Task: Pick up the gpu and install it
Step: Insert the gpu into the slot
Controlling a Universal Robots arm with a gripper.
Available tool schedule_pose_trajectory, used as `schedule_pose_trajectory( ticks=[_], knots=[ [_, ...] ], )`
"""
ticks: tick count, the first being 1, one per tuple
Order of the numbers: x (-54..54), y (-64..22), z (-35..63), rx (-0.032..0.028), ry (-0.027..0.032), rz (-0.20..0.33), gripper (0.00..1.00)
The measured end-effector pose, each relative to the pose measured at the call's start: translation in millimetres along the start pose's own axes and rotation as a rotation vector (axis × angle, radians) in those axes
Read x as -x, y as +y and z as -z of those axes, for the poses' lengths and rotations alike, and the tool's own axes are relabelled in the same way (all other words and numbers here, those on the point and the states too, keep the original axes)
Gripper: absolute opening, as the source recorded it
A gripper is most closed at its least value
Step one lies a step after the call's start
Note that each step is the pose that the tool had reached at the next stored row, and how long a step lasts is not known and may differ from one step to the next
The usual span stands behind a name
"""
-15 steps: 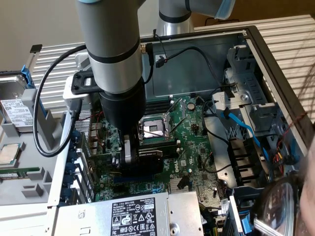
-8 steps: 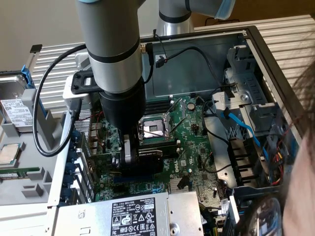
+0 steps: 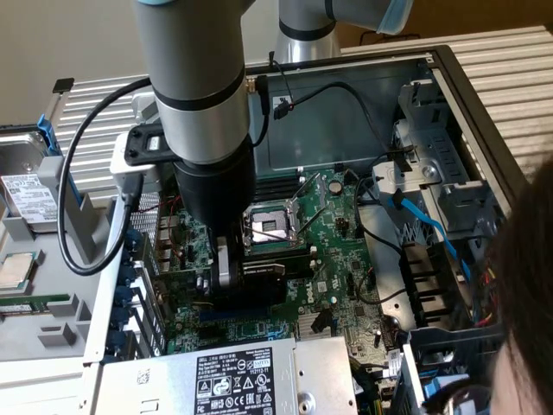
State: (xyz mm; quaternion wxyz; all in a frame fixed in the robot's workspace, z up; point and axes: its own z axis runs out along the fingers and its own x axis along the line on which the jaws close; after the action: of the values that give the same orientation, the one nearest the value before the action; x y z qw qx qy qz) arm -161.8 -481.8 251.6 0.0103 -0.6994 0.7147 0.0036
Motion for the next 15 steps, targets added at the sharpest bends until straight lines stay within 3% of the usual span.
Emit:
schedule_pose_trajectory(
  ticks=[15],
  knots=[
    [0.0, 1.5, 0.0, -0.0031, -0.0001, 0.015, 0.27]
  ],
)
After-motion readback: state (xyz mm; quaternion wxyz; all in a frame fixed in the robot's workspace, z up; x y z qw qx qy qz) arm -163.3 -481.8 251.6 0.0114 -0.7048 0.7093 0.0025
